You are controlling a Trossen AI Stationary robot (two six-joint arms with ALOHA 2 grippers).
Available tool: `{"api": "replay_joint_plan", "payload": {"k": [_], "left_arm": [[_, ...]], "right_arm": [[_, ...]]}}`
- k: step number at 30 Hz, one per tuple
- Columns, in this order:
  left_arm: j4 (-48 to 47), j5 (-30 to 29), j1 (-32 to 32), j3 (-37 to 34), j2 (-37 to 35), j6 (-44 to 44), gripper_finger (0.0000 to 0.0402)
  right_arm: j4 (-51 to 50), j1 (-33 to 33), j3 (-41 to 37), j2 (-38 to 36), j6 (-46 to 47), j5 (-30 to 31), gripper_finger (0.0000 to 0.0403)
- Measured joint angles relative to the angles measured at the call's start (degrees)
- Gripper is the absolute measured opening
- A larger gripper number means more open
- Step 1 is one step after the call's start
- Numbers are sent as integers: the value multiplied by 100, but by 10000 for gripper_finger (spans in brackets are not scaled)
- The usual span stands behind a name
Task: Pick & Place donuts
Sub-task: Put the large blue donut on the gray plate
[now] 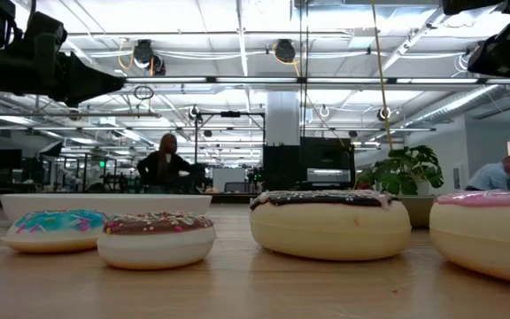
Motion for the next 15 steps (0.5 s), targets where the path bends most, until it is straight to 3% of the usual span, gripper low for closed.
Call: {"api": "replay_joint_plan", "payload": {"k": [6, 15], "left_arm": [[-138, 0, 0, -2, 1, -109, 42], [-136, 0, 0, -2, 0, -69, 42]], "right_arm": [[165, 0, -236, -2, 104, -1, 210], [705, 0, -671, -2, 69, 4, 212]]}}
